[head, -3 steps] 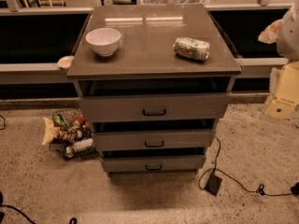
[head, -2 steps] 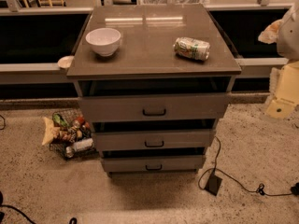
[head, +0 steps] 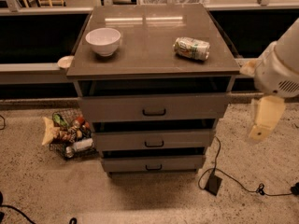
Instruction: Open middle drawer
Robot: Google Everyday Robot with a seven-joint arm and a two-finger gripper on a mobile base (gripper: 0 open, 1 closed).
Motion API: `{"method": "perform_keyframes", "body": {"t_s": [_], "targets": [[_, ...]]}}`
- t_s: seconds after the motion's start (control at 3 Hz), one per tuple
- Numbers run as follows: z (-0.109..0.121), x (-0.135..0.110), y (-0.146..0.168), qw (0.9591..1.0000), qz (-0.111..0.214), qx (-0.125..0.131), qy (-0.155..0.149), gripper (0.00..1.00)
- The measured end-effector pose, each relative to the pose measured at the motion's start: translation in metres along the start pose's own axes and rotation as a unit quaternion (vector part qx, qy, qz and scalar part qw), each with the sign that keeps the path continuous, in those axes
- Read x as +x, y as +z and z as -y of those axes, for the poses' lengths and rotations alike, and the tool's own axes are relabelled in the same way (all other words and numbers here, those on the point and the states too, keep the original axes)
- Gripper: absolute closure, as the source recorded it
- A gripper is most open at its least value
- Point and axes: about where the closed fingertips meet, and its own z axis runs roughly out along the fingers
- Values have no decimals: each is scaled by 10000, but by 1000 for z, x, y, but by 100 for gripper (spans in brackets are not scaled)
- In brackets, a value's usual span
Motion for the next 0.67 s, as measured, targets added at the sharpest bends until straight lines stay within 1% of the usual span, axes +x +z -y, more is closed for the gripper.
{"method": "perform_keyframes", "body": {"t_s": [0.33,0.67], "targets": [[-8,10,64,9992,138,-266,-269,0],[-16,12,127,9957,565,-457,-580,0]]}}
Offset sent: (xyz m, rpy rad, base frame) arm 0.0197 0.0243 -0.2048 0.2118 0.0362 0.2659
